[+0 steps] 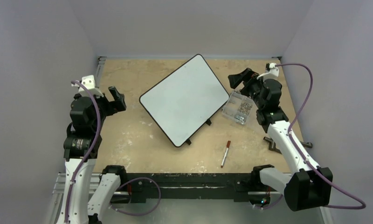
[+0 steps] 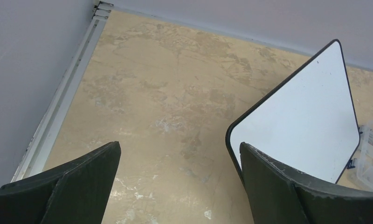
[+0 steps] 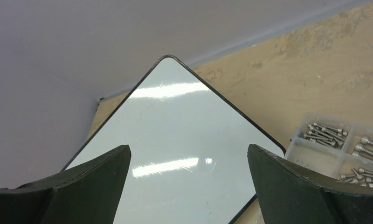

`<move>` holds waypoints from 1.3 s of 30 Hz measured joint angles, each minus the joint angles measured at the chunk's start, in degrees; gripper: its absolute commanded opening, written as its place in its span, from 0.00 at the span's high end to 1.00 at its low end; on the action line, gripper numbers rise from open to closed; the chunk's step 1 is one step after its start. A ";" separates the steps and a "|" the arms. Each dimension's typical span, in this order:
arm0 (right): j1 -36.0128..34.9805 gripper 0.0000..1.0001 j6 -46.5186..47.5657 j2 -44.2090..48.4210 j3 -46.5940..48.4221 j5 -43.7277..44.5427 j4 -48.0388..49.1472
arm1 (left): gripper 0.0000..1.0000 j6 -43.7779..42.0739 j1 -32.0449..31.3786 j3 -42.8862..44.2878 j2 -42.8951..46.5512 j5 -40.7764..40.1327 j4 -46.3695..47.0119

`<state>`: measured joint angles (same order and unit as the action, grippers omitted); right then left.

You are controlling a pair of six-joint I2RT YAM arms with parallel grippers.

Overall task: Write a sentence on the whiteboard
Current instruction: Pick up the whiteboard marker from the center of the board.

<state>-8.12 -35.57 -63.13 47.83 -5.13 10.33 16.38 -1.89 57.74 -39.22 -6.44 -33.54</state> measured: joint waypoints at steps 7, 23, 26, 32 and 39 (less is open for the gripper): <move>-0.02 0.01 2.10 1.20 3.93 0.55 -14.40 | 0.00 -1.64 -0.09 0.00 -0.74 10.82 0.87; -15.08 0.14 -7.80 5.75 -4.96 10.88 -39.50 | 0.13 -4.68 -12.13 2.27 -8.37 19.34 -3.15; -17.20 0.15 -10.97 6.08 -9.46 12.13 -40.79 | 0.15 -5.09 -12.15 2.54 -8.37 19.65 -3.58; -23.47 0.36 -16.48 4.85 -13.90 13.38 -42.05 | 0.17 -5.31 -12.17 2.71 -8.39 19.80 -4.20; -26.82 0.42 -21.31 3.80 -17.53 14.73 -43.25 | 0.18 -5.51 -12.17 2.71 -7.78 19.76 -4.92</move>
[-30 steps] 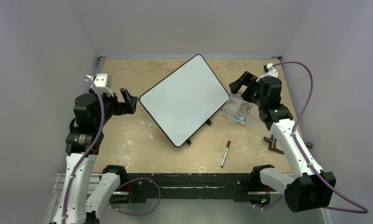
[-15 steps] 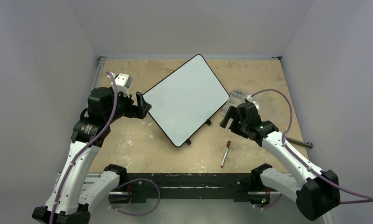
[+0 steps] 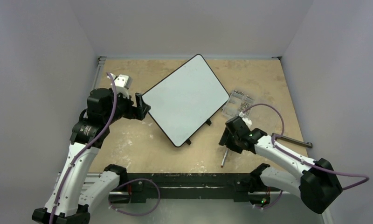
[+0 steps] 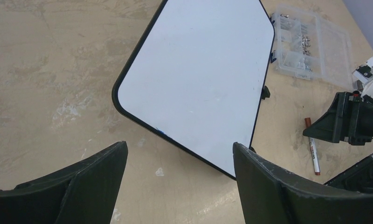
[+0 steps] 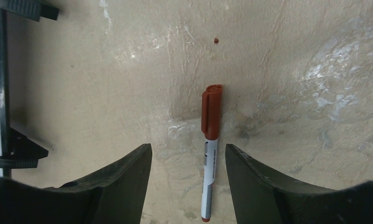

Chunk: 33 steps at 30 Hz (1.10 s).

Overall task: Write a sentence on the whiteboard
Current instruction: Pick up the whiteboard marker from the center of the board.

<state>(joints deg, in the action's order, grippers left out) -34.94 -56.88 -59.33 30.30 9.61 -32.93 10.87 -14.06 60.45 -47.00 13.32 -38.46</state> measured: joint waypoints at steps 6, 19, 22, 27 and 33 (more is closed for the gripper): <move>-2.38 0.69 -2.23 -3.32 -1.05 1.05 -0.04 | 0.18 0.00 0.00 0.00 0.31 0.00 -0.15; -4.07 1.00 1.14 -8.79 0.63 1.09 4.22 | 0.18 0.02 0.00 0.00 0.52 1.20 -0.24; -4.04 1.00 5.62 -7.37 2.21 -0.11 4.24 | 0.18 0.50 0.00 0.00 0.52 4.68 -0.07; -4.07 1.00 14.99 -0.04 7.72 -4.13 7.02 | 0.20 4.57 -0.15 0.00 0.00 15.34 2.12; -4.07 1.00 25.94 6.95 11.78 -13.16 16.90 | 0.31 14.53 -1.62 -0.15 -3.13 28.65 11.34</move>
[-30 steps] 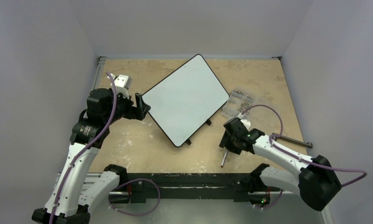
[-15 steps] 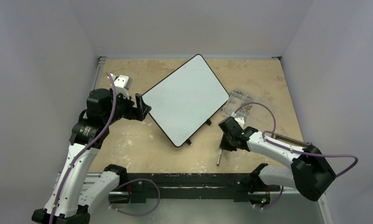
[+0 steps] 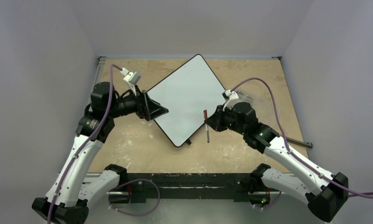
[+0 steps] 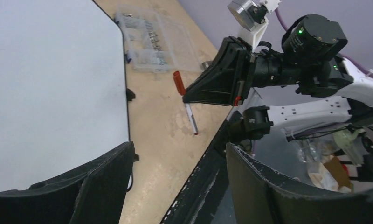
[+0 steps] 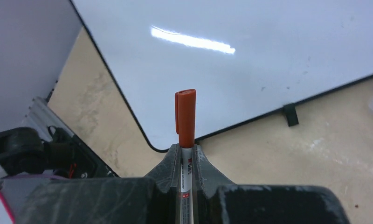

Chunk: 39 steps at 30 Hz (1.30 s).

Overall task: Write a sentence on the whiteboard
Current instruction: Pick up the whiteboard marker from the center of the board, then pass from the right arm to the left

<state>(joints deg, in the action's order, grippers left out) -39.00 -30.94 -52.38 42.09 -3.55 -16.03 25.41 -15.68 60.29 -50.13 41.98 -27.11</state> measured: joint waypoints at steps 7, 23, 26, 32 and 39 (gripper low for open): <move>0.00 1.00 8.26 -2.64 4.96 -10.78 6.27 | 0.43 6.34 -7.23 1.57 -8.15 3.96 5.51; -0.04 1.00 20.50 -4.96 12.74 -24.98 6.80 | 0.58 12.11 -16.41 9.35 -19.34 1.42 8.70; -0.04 1.00 21.11 -5.09 13.05 -25.88 6.12 | 0.63 12.48 -17.35 10.10 -20.68 0.92 8.74; -0.04 1.00 21.99 -5.09 13.94 -26.23 6.10 | 0.77 12.28 -18.91 10.43 -22.40 -0.35 8.63; 0.02 0.60 21.99 -4.98 13.94 -26.12 5.62 | 1.00 10.99 -19.41 10.43 -22.34 -1.49 9.14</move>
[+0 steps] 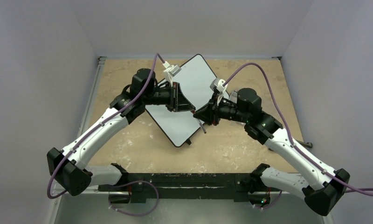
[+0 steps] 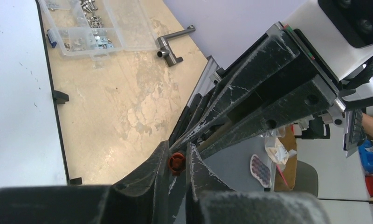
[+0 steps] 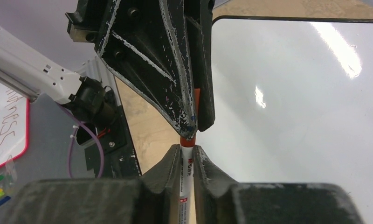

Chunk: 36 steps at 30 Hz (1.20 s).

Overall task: Write a sentence on the whiteboard
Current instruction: Pass from the right arm to the left, then open the pen cap from the whiteboard marker.

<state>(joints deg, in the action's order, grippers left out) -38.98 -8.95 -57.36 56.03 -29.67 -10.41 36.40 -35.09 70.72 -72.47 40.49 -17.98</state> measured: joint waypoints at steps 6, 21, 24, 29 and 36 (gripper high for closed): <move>-0.31 0.12 -2.25 0.83 -0.13 4.22 0.11 | 1.00 1.09 -0.24 -0.24 1.57 -3.69 1.49; -0.33 0.12 -23.93 17.11 -16.24 22.67 24.37 | 1.00 21.59 4.02 -5.77 10.34 -13.66 26.25; -0.33 0.14 -27.41 17.14 -18.16 22.51 30.49 | 1.00 26.97 4.22 -7.30 10.10 -15.19 32.65; -0.33 0.19 -30.62 15.67 -18.88 21.40 40.74 | 1.00 34.03 4.04 -11.06 10.12 -18.53 42.01; -0.33 0.33 -33.68 7.10 -17.68 20.28 54.55 | 1.00 43.19 3.34 -17.31 9.16 -22.32 53.29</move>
<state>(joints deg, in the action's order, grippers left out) -39.31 -42.63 -50.26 38.35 -9.39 44.14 79.59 -31.75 53.41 -63.31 18.17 35.31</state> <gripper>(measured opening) 0.720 0.105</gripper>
